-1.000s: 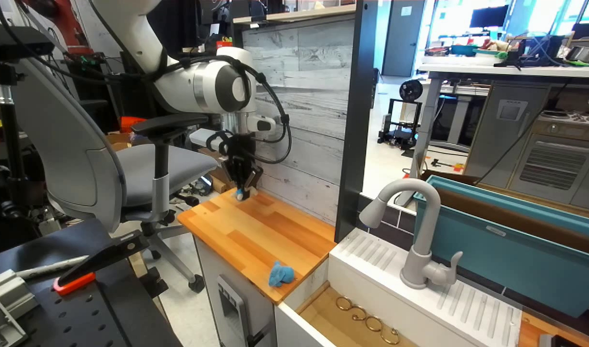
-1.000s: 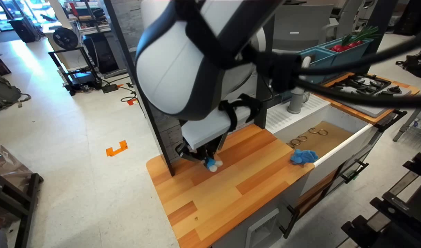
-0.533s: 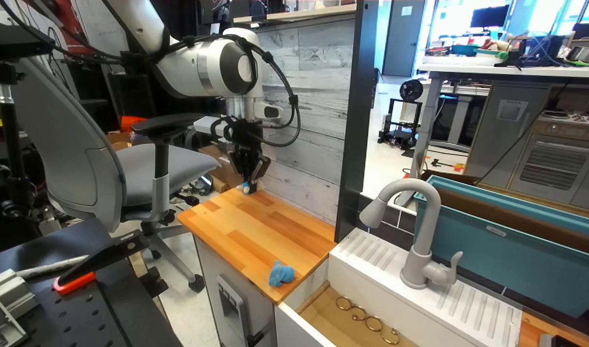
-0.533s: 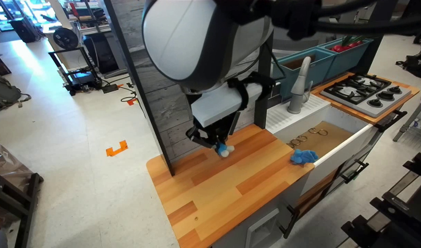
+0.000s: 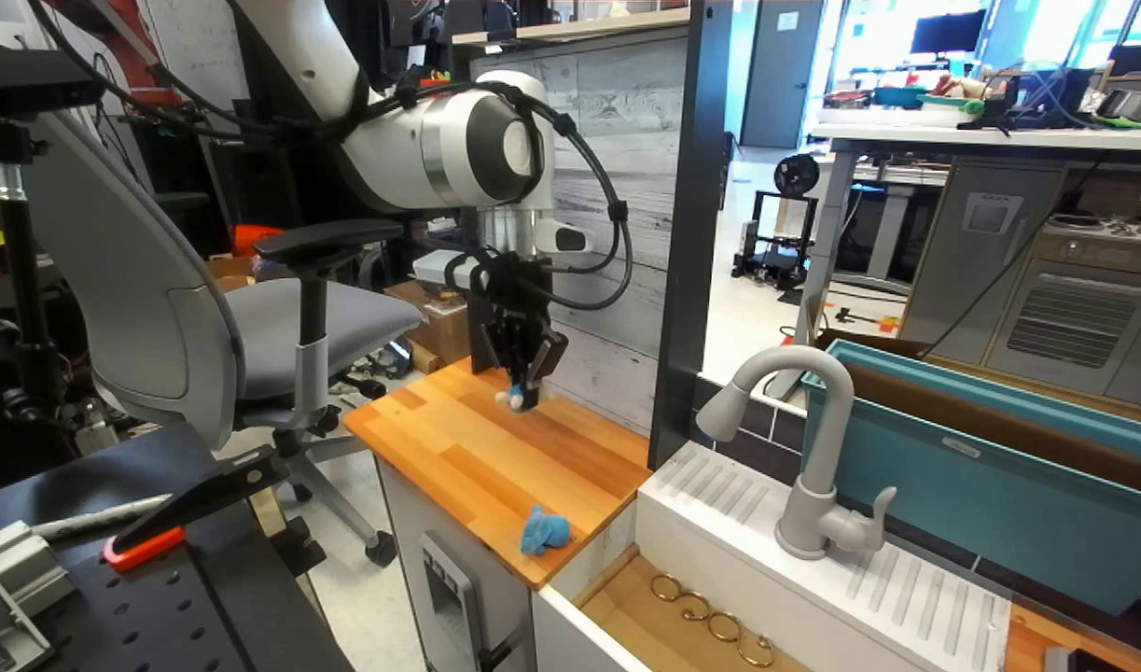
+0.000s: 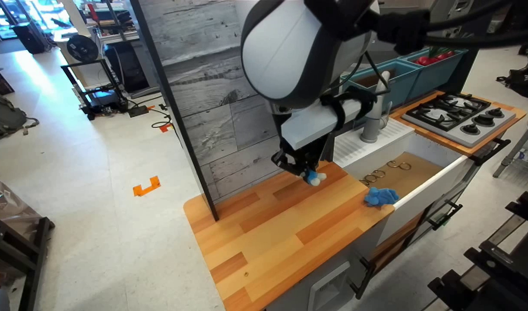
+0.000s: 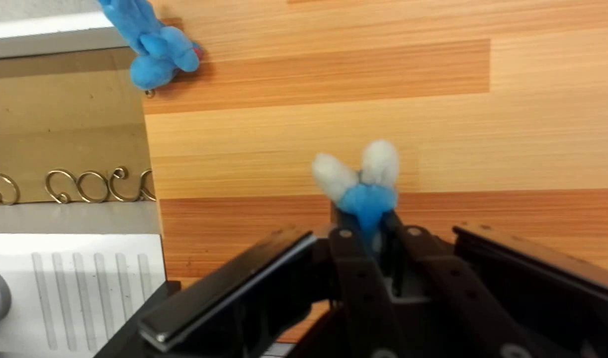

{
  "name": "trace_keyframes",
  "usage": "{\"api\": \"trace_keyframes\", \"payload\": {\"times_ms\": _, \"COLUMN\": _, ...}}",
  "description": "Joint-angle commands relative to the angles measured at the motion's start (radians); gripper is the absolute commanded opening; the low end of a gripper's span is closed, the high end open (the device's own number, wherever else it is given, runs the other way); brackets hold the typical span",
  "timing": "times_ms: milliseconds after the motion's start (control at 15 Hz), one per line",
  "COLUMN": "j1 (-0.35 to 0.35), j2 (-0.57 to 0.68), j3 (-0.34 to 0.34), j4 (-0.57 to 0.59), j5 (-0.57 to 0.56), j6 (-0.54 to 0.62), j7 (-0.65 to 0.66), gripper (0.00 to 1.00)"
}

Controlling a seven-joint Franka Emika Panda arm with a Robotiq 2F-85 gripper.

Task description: Move the white toy to the right

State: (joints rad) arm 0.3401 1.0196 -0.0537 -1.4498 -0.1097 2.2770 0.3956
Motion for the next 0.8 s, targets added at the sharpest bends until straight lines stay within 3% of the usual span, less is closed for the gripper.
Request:
{"api": "trace_keyframes", "payload": {"times_ms": 0, "j1": -0.012, "j2": -0.015, "j3": -0.021, "j4": -0.032, "j5": -0.004, "j6": -0.001, "j7": 0.024, "gripper": 0.03}}
{"api": "trace_keyframes", "payload": {"times_ms": 733, "j1": -0.043, "j2": 0.079, "j3": -0.041, "j4": 0.013, "j5": -0.002, "j6": -0.025, "j7": 0.023, "gripper": 0.03}}
